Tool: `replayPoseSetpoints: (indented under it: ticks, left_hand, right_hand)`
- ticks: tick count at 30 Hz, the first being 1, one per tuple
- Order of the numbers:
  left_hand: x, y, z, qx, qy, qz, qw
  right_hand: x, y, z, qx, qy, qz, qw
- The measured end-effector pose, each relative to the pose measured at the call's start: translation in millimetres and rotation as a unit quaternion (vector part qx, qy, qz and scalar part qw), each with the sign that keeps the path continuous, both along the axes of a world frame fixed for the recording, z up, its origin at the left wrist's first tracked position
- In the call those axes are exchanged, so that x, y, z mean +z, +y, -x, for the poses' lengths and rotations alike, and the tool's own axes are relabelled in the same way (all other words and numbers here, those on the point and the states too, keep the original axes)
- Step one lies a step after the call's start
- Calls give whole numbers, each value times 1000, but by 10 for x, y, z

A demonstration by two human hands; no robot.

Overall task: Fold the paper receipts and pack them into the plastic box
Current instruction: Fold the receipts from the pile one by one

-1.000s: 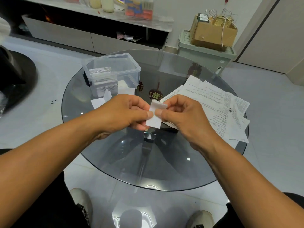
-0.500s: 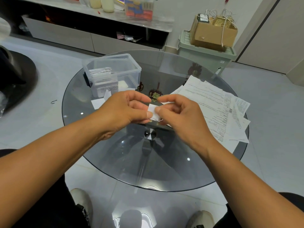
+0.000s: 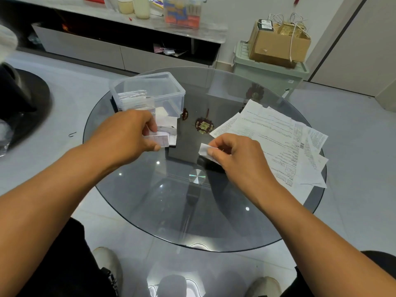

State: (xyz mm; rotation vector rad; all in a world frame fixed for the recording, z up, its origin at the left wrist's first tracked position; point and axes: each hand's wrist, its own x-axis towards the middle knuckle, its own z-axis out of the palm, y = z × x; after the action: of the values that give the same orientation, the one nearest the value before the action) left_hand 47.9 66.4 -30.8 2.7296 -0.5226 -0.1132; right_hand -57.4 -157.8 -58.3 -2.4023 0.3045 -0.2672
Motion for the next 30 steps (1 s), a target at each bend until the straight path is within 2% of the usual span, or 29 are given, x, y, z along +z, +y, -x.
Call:
replayPoseSetpoints:
  ticks: [5, 8, 11, 13, 16, 24, 28, 30]
  left_hand:
    - [-81, -37, 13, -35, 24, 17, 999]
    - [-44, -90, 77, -34, 88, 113, 989]
    - [-25, -185, 182, 0, 230, 268, 936]
    - [-43, -242, 228, -13, 290, 316, 903]
    - [-63, -287, 280, -45, 310, 324, 893]
    - [-21, -309, 298, -76, 230, 247, 938]
    - [-65, -288, 260, -66, 254, 308, 915]
    - [-90, -280, 225, -65, 199, 296, 932]
  right_hand:
    - [51, 16, -3, -10, -17, -136, 991]
    - [73, 64, -7, 1, 16, -242, 970]
    - [86, 140, -2, 11, 56, -387, 920]
    - [80, 188, 2, 5, 59, -447, 892]
    - [54, 218, -1, -10, 43, -442, 896]
    - [44, 190, 8, -19, -29, -331, 943]
    - [33, 182, 0, -10, -43, -342, 939]
    - [5, 177, 1, 9, -31, -305, 952]
